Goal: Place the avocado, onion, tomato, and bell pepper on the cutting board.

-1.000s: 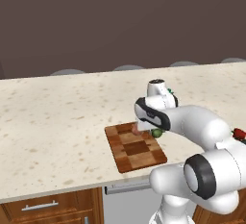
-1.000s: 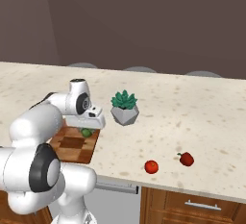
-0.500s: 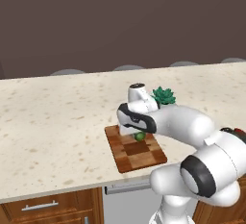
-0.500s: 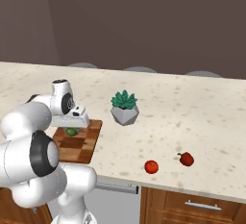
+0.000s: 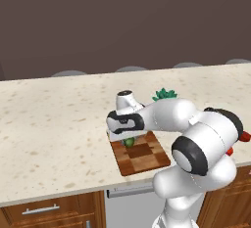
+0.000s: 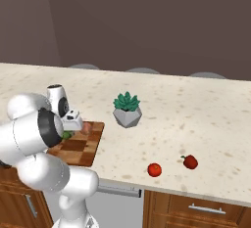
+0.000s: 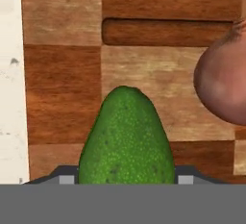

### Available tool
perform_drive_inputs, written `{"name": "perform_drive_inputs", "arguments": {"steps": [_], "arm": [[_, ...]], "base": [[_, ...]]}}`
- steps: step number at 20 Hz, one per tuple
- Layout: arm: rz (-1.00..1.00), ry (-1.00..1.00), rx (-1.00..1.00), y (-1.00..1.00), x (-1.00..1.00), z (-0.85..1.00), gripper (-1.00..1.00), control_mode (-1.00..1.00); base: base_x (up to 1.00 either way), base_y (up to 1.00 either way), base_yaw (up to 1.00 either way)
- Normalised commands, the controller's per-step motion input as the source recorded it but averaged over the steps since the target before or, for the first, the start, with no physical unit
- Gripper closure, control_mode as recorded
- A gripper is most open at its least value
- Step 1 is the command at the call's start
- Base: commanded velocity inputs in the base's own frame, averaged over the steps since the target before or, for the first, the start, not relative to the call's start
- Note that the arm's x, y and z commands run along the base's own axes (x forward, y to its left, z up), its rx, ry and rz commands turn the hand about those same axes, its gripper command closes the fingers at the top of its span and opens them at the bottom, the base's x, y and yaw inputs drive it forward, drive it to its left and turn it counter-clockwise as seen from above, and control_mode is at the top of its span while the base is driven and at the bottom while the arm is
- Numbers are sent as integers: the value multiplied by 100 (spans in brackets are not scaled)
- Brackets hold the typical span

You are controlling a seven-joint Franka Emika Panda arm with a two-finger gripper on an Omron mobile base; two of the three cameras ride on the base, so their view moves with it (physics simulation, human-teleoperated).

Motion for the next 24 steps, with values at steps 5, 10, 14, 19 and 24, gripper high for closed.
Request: {"name": "perform_drive_inputs", "arguments": {"steps": [5,10,14,19,24], "arm": [[0,4,-1,40,43,-16,100,-100],[0,1,-1,16,32,-11,100,-100],[0,0,0,0,12,-4,100,-100],[0,0,0,-1,3,-1,100,-100],[0,-2,0,-25,-19,-1,100,-100]], "base": [[0,0,0],[0,0,0],[0,0,0],[0,0,0],[0,0,0]]}}
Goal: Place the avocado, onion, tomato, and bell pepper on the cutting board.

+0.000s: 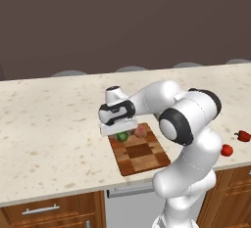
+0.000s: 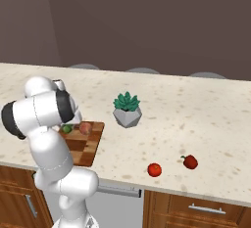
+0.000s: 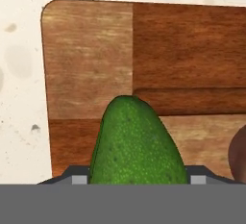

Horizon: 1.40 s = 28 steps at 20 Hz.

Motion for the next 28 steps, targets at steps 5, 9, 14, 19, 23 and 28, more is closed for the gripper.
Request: {"name": "perform_drive_inputs", "arguments": {"steps": [5,9,14,19,23,28], "arm": [[0,-3,0,-28,-19,0,100,-100],[0,-1,0,-4,-4,-3,-100,-100],[0,0,0,7,0,0,-100,-100],[1,0,0,1,0,3,-100,-100],[1,-1,0,0,0,32,-100,-100],[1,0,0,-1,0,49,-100,-100]], "base": [[0,0,0],[0,0,0],[0,0,0],[0,0,0],[0,0,0],[0,0,0]]}}
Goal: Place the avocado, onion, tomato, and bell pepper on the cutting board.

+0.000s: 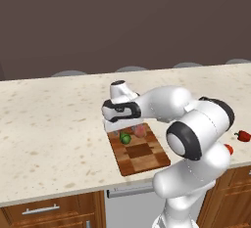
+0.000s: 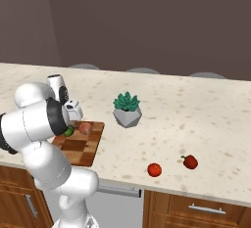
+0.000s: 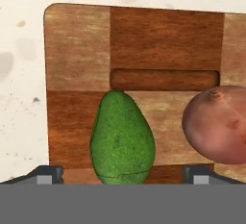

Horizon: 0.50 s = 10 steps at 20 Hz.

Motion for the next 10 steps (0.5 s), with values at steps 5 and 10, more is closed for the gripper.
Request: {"name": "perform_drive_inputs", "arguments": {"steps": [5,10], "arm": [[0,0,0,-16,0,41,-100,-100],[0,0,0,-45,-14,24,-100,-100]], "base": [[0,0,0],[0,0,0]]}}
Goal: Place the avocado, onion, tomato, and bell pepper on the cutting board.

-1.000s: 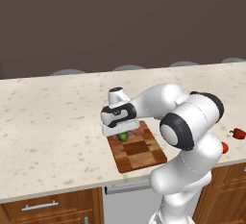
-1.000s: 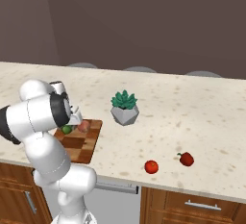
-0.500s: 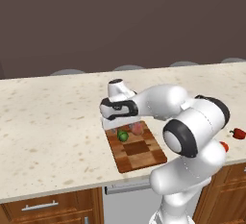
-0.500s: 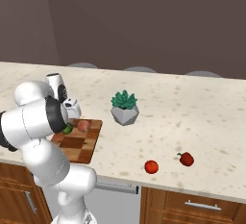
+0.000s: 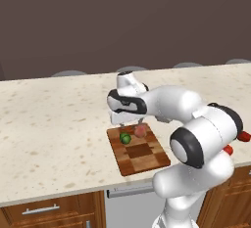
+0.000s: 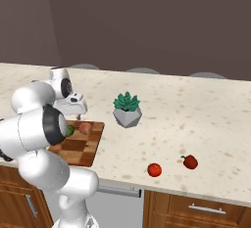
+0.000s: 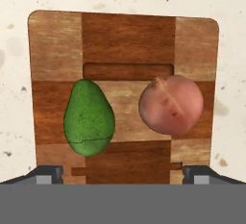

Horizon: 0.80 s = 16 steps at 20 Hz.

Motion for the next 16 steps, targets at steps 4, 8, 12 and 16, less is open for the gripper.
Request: {"name": "perform_drive_inputs", "arguments": {"steps": [4,8,12,16], "arm": [[-4,0,0,-65,-21,14,-100,-100],[-8,0,0,-69,-31,11,-100,-100],[-14,1,0,-84,-40,0,-100,-100],[-19,7,0,-83,-36,0,-100,-100]], "base": [[0,0,0],[0,0,0],[0,0,0],[0,0,0]]}}
